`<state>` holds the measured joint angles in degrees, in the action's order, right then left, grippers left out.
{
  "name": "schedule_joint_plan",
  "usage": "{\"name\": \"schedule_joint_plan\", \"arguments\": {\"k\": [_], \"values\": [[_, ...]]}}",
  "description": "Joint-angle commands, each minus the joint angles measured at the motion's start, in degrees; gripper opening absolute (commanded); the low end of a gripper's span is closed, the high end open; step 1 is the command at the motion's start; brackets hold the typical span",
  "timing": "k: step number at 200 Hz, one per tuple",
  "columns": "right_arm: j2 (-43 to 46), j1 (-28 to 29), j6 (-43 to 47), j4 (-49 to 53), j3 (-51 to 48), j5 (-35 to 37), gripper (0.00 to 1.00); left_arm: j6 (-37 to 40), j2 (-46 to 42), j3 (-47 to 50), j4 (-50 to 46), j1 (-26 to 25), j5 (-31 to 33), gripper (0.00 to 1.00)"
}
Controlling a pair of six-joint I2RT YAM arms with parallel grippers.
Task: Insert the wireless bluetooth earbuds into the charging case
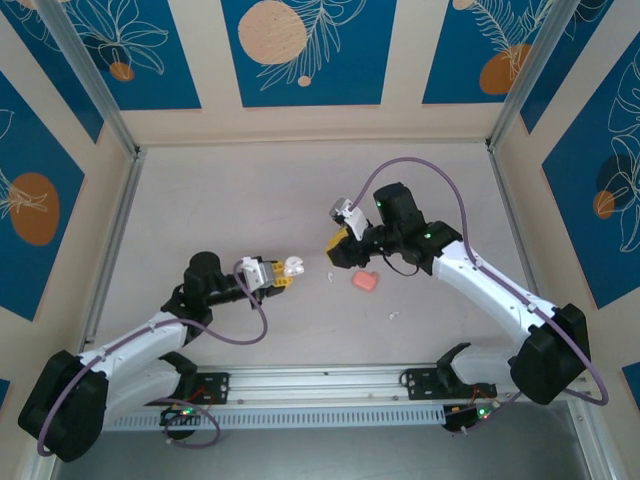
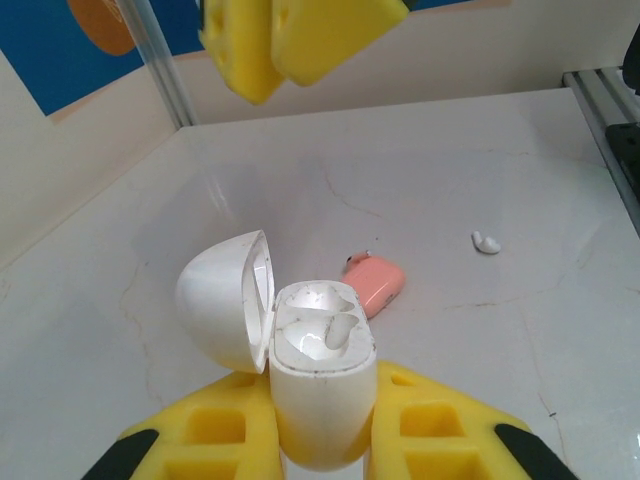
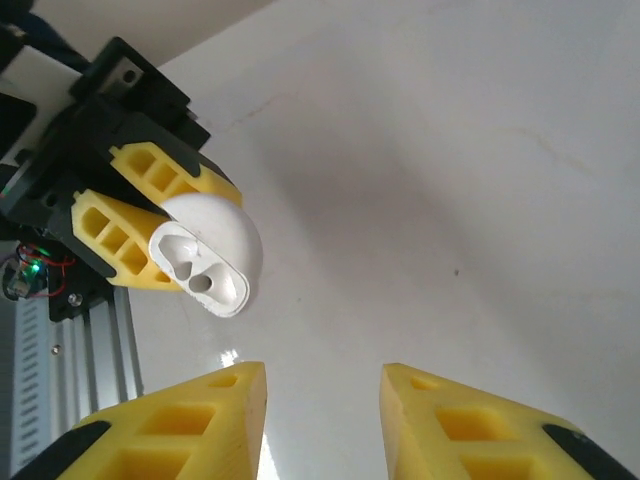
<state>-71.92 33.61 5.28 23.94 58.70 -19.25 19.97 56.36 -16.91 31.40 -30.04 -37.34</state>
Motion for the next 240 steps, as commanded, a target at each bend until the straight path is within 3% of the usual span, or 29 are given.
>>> {"name": "schedule_joint_plan", "arguments": {"k": [1, 27, 69, 100, 168, 240], "values": [[0.47, -0.9, -11.12, 1.96, -1.75, 0.67, 0.38, -1.4, 0.33, 1.93, 3.97, -0.63, 0.85, 0.18], [-0.5, -1.41, -15.28, 3.63, -2.15, 0.75, 0.4, -1.75, 0.1, 2.45, 3.77, -0.61, 1.13, 0.17], [-6.74, -1.95, -23.35, 14.86, 3.18, 10.44, 0.4, -2.21, -1.28, 3.26, 3.09, -0.63, 1.9, 0.17], [-12.29, -1.92, -25.08, 19.87, 7.66, 13.55, 0.4, -2.12, -2.21, 3.53, 1.96, -0.63, 2.6, 0.17], [-25.8, -1.75, -22.62, 25.71, 17.53, 21.01, 0.42, -1.94, -2.52, 3.62, 0.72, -0.63, 2.95, 0.17], [-36.16, -1.21, -21.37, 27.72, 23.85, 22.48, 0.44, -1.62, -3.0, 3.68, -0.59, -0.63, 3.54, 0.17]]}}
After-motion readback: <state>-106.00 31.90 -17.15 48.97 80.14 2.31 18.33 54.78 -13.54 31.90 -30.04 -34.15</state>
